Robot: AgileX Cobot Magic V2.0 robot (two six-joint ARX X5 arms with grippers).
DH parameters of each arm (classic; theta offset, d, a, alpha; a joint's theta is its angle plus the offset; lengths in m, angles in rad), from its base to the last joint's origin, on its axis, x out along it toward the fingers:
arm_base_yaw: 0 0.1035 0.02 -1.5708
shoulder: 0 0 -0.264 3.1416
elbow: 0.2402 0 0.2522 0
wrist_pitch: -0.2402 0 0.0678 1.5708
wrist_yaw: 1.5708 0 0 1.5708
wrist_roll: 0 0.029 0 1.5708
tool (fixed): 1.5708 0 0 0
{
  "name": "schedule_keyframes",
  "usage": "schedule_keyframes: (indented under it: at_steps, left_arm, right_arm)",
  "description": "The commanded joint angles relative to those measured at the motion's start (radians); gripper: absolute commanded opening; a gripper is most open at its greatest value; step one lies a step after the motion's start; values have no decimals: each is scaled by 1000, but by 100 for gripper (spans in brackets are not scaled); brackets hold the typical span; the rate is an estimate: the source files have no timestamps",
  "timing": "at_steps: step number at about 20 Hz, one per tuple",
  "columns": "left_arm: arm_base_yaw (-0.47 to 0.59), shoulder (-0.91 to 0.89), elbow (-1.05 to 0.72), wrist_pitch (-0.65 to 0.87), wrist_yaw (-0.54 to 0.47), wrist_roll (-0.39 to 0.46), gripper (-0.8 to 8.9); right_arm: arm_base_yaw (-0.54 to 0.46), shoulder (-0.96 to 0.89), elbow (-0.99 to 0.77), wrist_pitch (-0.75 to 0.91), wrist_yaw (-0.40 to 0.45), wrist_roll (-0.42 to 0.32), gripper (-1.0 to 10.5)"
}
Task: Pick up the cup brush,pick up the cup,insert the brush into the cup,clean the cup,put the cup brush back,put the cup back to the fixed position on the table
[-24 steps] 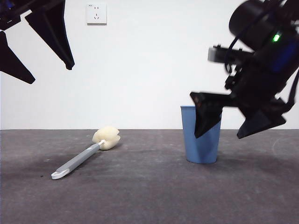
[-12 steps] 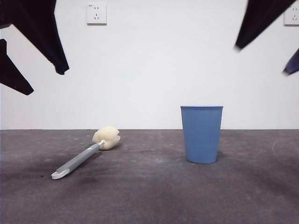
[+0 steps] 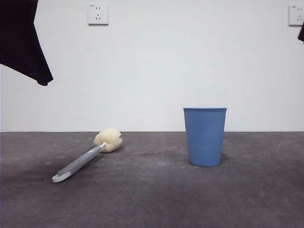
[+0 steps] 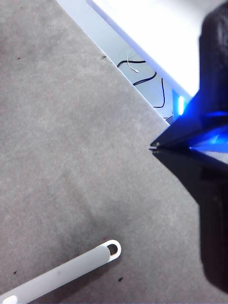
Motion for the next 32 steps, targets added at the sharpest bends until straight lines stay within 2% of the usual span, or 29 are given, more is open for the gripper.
schedule_keyframes:
  at_steps: [1, 9, 10, 13, 15, 17, 21, 24, 27, 32]
  left_arm:
    - [1, 0, -6, 19, -1, 16, -3]
    - [-2, -17, -6, 116, -15, 16, -3]
    - [2, -37, -6, 116, -43, 16, -3]
    - [37, -126, -7, 197, -190, 101, -3]
    - [98, -213, -7, 338, -254, 157, -3]
    - [196, -308, -7, 467, -257, 199, -3]
    - [402, -464, -34, 564, -259, 203, -3]
    - [491, -592, -185, 694, -278, 206, -3]
    - [529, -720, -406, 824, -289, 186, -3]
    - [547, -862, -685, 840, -290, 114, -3]
  right_arm:
    - [1, -2, 4, 2, -2, 8, 1]
    - [1, -2, 4, 2, -2, 6, 1]
    - [2, -2, 4, 2, -3, 6, 1]
    - [1, -2, 4, 2, -2, 6, 1]
    - [1, -2, 4, 2, -2, 6, 1]
    - [1, -2, 4, 2, -2, 6, 1]
    - [1, -2, 4, 2, -3, 6, 1]
    - [1, -2, 4, 2, -2, 6, 1]
    - [1, -2, 4, 2, -2, 6, 1]
    - [1, -2, 4, 2, -2, 6, 1]
